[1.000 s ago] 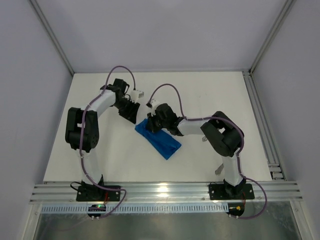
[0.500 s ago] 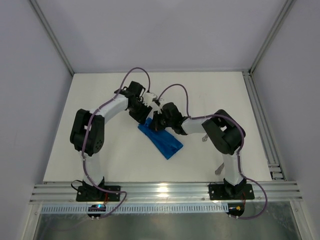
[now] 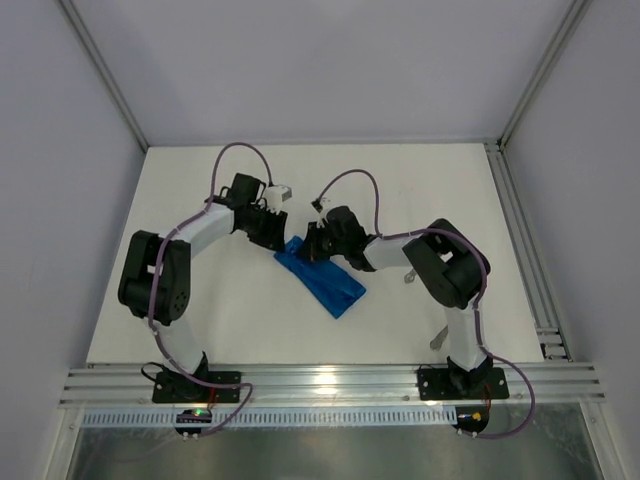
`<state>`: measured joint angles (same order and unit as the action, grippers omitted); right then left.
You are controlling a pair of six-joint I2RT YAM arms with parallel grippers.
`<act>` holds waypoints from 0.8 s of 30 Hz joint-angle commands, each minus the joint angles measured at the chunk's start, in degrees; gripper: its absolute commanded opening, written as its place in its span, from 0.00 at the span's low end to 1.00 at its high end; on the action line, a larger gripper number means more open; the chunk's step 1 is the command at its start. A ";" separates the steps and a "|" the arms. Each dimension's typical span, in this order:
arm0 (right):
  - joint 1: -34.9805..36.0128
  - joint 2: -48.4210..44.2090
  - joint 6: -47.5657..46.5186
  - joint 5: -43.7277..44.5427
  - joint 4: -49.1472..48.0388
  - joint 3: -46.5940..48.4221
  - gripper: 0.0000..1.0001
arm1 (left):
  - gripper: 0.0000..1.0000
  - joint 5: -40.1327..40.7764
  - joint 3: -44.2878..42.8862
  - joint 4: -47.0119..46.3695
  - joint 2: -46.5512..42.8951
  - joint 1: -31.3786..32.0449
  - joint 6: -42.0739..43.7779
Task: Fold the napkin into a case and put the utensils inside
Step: Stuff the top corner of the smaller-rectangle-folded napkin into the folded napkin.
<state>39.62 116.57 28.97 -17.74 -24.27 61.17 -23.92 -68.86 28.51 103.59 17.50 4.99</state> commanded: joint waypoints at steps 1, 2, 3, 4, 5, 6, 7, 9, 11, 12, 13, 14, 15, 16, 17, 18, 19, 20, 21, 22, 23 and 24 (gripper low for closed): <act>-0.33 0.76 1.96 0.94 -2.71 0.27 0.07 | 0.39 -2.36 1.27 -5.22 -4.18 2.01 -1.74; -0.33 0.76 2.23 1.12 -2.88 0.18 0.07 | 0.40 -1.83 2.14 -5.57 -4.45 2.45 -1.66; -0.33 0.85 2.32 1.21 -2.97 0.18 0.07 | 0.40 0.08 3.54 -5.83 -4.71 3.15 -0.78; -0.33 1.02 2.32 1.21 -3.15 0.09 0.07 | 0.40 0.89 4.08 -6.27 -4.89 3.94 -0.17; -0.33 1.20 2.49 1.30 -3.06 0.18 0.07 | 0.41 1.50 4.43 -6.54 -5.15 5.69 0.27; -0.33 1.29 2.49 1.39 -2.97 0.27 0.07 | 0.41 3.69 4.70 -6.80 -5.07 6.49 0.71; -0.24 1.46 2.49 1.48 -3.06 0.27 0.06 | 0.41 4.93 4.61 -6.98 -4.80 7.37 1.94; -0.33 1.55 2.49 1.56 -2.97 0.27 0.07 | 0.41 7.30 4.26 -6.98 -3.58 8.78 3.17; -0.24 1.29 2.41 1.65 -2.89 0.09 0.07 | 0.39 9.76 3.21 -6.02 -2.61 8.69 4.58; -0.24 1.20 2.41 1.65 -2.89 0.09 0.07 | 0.37 9.77 3.21 -5.58 -2.60 8.69 4.59; -0.33 1.11 2.49 1.65 -2.89 0.09 0.07 | 0.37 10.03 3.29 -5.49 -2.78 8.69 4.76; -0.33 0.85 2.41 1.65 -2.71 0.09 0.07 | 0.37 9.86 3.38 -5.14 -2.95 8.78 4.94; -0.33 0.76 2.41 1.57 -2.71 -0.08 0.07 | 0.36 10.03 3.29 -4.87 -3.13 8.78 5.02; -0.33 0.67 2.32 1.57 -2.62 -0.08 0.07 | 0.36 10.21 3.12 -4.43 -3.13 8.78 5.20; -0.33 0.59 2.32 1.57 -2.62 0.00 0.07 | 0.36 10.30 3.12 -3.82 -3.22 8.78 5.46; -0.33 0.32 2.23 1.57 -2.45 0.01 0.07 | 0.36 10.56 3.12 -3.47 -3.31 8.87 5.55; -0.33 0.23 2.23 1.48 -2.45 0.09 0.06 | 0.37 11.00 3.12 -3.29 -3.39 8.87 5.81; -0.33 0.23 2.32 1.39 -2.53 0.09 0.07 | 0.38 11.44 3.38 -3.20 -3.40 8.96 6.25; -0.33 0.23 2.23 1.22 -2.62 0.18 0.07 | 0.38 11.70 3.47 -3.55 -3.31 9.05 6.60; -0.33 0.23 2.23 0.95 -2.71 0.18 0.07 | 0.39 11.79 3.47 -3.73 -2.70 9.05 6.69; -0.33 0.23 2.32 1.12 -2.71 0.09 0.07 | 0.39 11.71 3.30 -3.73 -2.26 9.05 6.78; -0.33 0.15 2.23 1.13 -2.80 0.09 0.07 | 0.39 11.62 2.86 -3.73 -1.73 9.13 6.78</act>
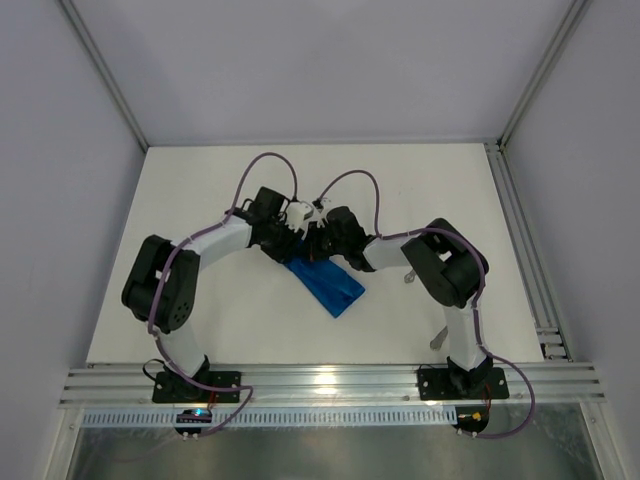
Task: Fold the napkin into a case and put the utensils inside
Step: Stuff the top corner of the smaller-rectangle-folded napkin into the folded napkin.
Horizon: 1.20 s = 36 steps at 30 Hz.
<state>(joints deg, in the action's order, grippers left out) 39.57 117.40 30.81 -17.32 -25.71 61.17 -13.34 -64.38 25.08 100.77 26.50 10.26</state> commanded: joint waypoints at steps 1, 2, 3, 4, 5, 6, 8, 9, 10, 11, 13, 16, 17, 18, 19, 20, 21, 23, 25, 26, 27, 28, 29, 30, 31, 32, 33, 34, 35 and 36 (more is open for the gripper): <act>-0.28 -0.77 0.48 0.88 -1.36 -0.08 0.07 | 0.39 0.95 -1.89 -0.30 2.14 0.13 1.52; -0.28 -0.77 0.39 0.97 -1.27 -0.17 0.07 | 0.38 0.86 -2.06 -0.30 2.58 0.13 1.43; -0.28 -0.86 0.31 0.89 -1.27 -0.17 0.07 | 0.38 1.30 -2.59 -0.30 3.02 0.13 1.34; -0.28 -1.04 0.31 0.89 -1.09 -0.26 0.07 | 0.35 1.65 -2.77 -0.47 3.64 0.13 1.43; -0.20 -1.04 0.04 0.89 -1.00 -0.26 0.07 | 0.32 2.09 -2.94 -0.56 3.90 0.13 1.51; -0.28 -1.12 0.04 0.80 -0.92 -0.35 0.07 | 0.30 2.35 -3.21 -0.56 4.17 0.13 1.95; -0.28 -1.39 -0.13 0.45 -1.00 -0.61 0.07 | 0.27 2.36 -3.38 -0.12 4.61 0.13 2.13; -0.28 -1.48 -0.31 0.19 -1.09 -0.61 0.07 | 0.26 2.79 -3.38 -0.03 4.70 0.13 2.22; -0.28 -1.56 -0.31 0.01 -1.18 -0.78 0.07 | 0.20 2.88 -3.38 -0.03 4.70 0.13 2.31; -0.28 -1.83 -0.40 -0.43 -1.27 -0.96 0.07 | 0.17 2.97 -3.30 -0.21 4.61 0.13 2.31; -0.28 -2.70 -1.27 -0.78 -1.70 -1.75 0.07 | 0.01 2.97 -3.04 -0.82 3.91 0.04 1.87; -0.28 -3.50 -3.12 -1.48 -1.88 -2.71 0.07 | 0.00 1.93 -2.86 -1.44 2.50 -0.05 1.43; -0.28 -3.93 -3.56 -2.18 -2.06 -2.89 0.07 | 0.00 1.05 -2.94 -1.70 2.24 -0.31 0.73; -0.28 -4.02 -4.52 -2.63 -2.15 -3.07 0.07 | 0.00 0.17 -2.86 -1.96 1.45 -1.18 0.12; -0.37 -4.20 -4.88 -2.80 -2.32 -3.42 0.07 | 0.00 -0.88 -2.68 -2.23 1.01 -1.62 -0.50; -0.37 -4.55 -5.14 -3.15 -2.67 -3.60 0.07 | 0.00 -1.07 -2.07 -3.36 0.40 -2.06 -1.64; -0.29 -4.55 -5.32 -3.85 -3.11 -3.77 0.07 | 0.00 -1.24 -1.89 -3.63 -0.39 -2.42 -1.91; -0.29 -4.29 -6.02 -4.38 -2.94 -3.43 0.07 | 0.00 -2.47 -1.80 -3.99 -0.75 -2.95 -2.52; -0.28 -3.94 -6.98 -4.65 -2.59 -2.90 0.07 | 0.00 -3.61 -1.72 -4.16 -0.67 -3.38 -3.40; -0.37 -3.94 -7.34 -4.65 -2.24 -2.72 0.07 | 0.00 -4.05 -1.63 -4.34 -0.66 -3.47 -4.19; -0.29 -3.94 -7.86 -4.56 -1.80 -2.72 0.07 | 0.00 -4.41 -1.63 -4.95 -0.58 -3.56 -4.46; -0.28 -3.94 -8.22 -4.30 -1.53 -2.72 0.07 | 0.00 -4.67 -1.54 -5.39 -0.40 -4.00 -4.98; -0.28 -4.02 -9.00 -4.21 -1.10 -2.63 0.07 | 0.00 -5.02 -1.63 -5.65 -0.23 -4.26 -5.34; -0.28 -3.85 -9.27 -4.30 -0.22 -2.37 0.07 | 0.00 -6.07 -2.06 -5.92 -0.05 -4.61 -6.12; -0.20 -3.76 -9.54 -4.47 0.22 -2.11 0.07 | 0.00 -6.52 -2.33 -6.36 0.21 -4.88 -6.57; -0.11 -3.59 -9.80 -4.65 0.49 -1.84 0.06 | 0.00 -6.78 -2.68 -6.45 0.82 -5.32 -6.92; -0.02 -3.24 -9.89 -4.91 1.19 -1.14 0.07 | 0.00 -8.00 -3.12 -6.36 1.18 -5.49 -7.44; 0.07 -2.45 -9.80 -4.83 1.45 -0.18 0.07 | 0.00 -10.89 -3.64 -6.01 2.23 -5.67 -7.19; 0.07 -2.44 -9.80 -4.57 1.46 -0.17 0.07 | 0.00 -10.91 -3.65 -6.01 2.50 -5.67 -7.19; -0.02 -2.44 -9.11 -4.48 0.93 0.00 0.07 | 0.00 -11.35 -3.73 -5.57 2.85 -5.67 -6.92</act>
<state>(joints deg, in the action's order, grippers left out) 39.35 115.63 22.63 -21.37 -25.69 58.96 -20.32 -66.13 22.50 103.00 21.21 4.36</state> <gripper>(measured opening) 0.070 0.005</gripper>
